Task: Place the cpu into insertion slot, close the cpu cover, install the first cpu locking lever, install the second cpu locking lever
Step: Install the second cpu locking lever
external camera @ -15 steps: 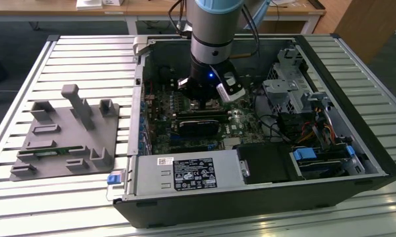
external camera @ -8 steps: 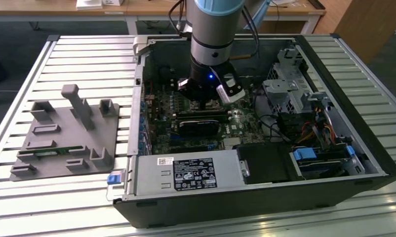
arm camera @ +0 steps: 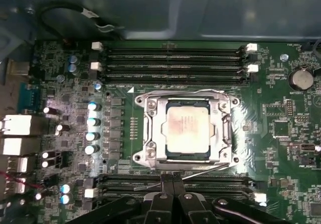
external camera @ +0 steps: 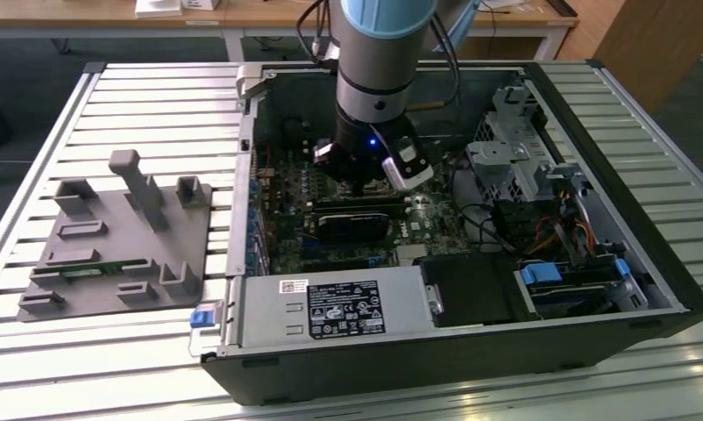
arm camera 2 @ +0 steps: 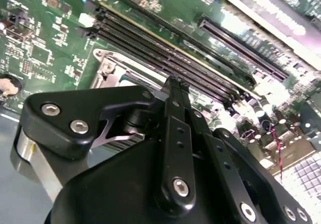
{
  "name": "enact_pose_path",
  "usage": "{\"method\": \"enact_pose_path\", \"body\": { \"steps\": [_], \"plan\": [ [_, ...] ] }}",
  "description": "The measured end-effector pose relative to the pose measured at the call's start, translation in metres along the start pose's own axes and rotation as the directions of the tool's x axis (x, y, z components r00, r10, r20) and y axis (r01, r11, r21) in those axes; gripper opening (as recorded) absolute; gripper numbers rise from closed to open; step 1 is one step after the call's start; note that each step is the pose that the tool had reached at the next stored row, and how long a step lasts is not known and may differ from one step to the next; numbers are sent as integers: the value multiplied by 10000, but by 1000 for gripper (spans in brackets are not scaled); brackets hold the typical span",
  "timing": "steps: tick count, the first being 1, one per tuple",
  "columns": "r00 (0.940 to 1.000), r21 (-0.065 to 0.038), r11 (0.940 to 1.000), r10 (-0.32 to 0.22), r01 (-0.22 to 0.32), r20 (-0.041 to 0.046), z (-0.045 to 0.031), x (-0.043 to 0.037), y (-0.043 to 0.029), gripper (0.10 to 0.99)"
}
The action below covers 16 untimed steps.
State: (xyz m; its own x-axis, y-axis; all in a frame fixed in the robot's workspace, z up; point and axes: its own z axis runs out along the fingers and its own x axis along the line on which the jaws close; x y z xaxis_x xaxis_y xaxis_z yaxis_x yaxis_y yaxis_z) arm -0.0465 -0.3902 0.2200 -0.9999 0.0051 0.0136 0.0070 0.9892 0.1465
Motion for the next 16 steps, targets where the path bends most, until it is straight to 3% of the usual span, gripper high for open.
{"method": "enact_pose_path", "body": {
  "steps": [6,16],
  "plan": [
    [10000,-208,9998,-3,3,-2,-2,112,-60,106],
    [10000,-276,9996,-4,4,-3,78,129,-91,106]
  ]
}}
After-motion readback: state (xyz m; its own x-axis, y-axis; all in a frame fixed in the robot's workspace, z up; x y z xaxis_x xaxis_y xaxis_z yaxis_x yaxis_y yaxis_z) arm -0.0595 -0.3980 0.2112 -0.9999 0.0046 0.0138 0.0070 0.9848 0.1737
